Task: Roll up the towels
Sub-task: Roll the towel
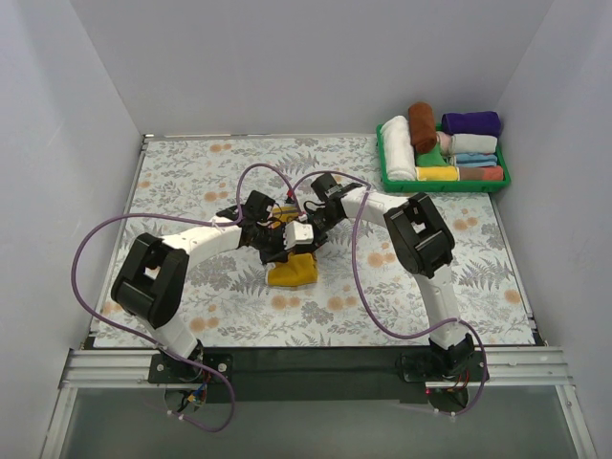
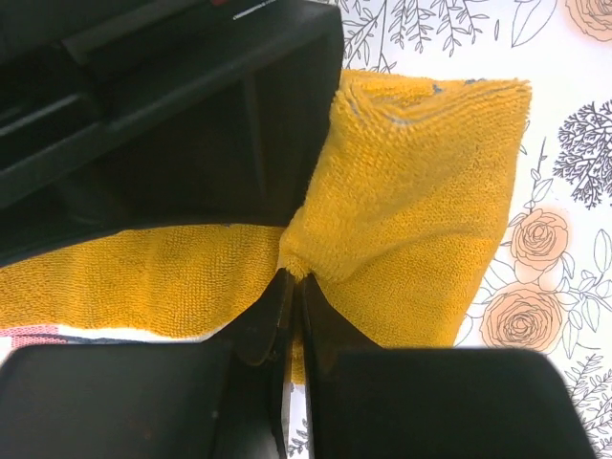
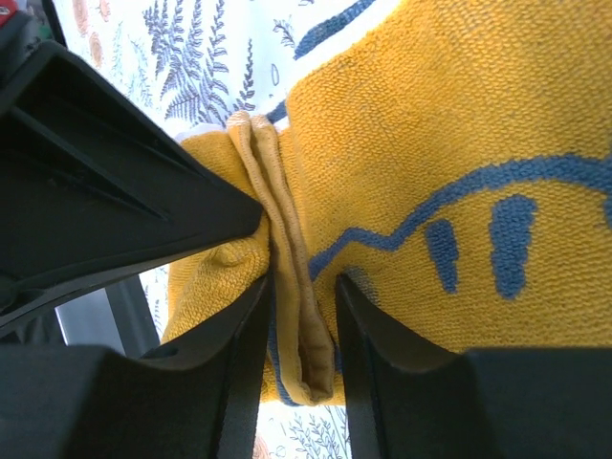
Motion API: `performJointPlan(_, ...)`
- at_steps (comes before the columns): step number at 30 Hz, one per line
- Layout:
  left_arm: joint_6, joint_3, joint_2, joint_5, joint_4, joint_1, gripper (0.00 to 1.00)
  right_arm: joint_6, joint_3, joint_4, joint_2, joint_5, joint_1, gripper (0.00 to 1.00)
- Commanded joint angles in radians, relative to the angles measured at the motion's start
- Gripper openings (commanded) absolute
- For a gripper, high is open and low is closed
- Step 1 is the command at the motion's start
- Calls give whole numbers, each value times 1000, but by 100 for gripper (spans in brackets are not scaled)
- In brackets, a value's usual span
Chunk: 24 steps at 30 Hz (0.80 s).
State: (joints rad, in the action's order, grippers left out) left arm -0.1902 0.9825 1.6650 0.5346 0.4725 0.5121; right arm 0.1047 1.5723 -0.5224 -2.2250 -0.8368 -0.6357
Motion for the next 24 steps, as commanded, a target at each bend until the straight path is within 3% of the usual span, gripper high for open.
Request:
performJointPlan(1,-11,-16,4,-2,-46,-7,0,6,0,-31,22,33,8,36)
performJointPlan(7,-18,-53,2,1,-52,-7,0,-26,23,-59,112,-5,92,45)
performJointPlan(12,-17,-53,7,5,-63,-7,0,-23,-61,-70,215,-80,123,56)
performJointPlan(18,-17,-39,21,5,-64,-7,1,-43,-116,-70,254,-200,117,55)
performJointPlan(24,-14,-41,19,1,-64,-7,1,-56,-121,-67,222,-171,67,60)
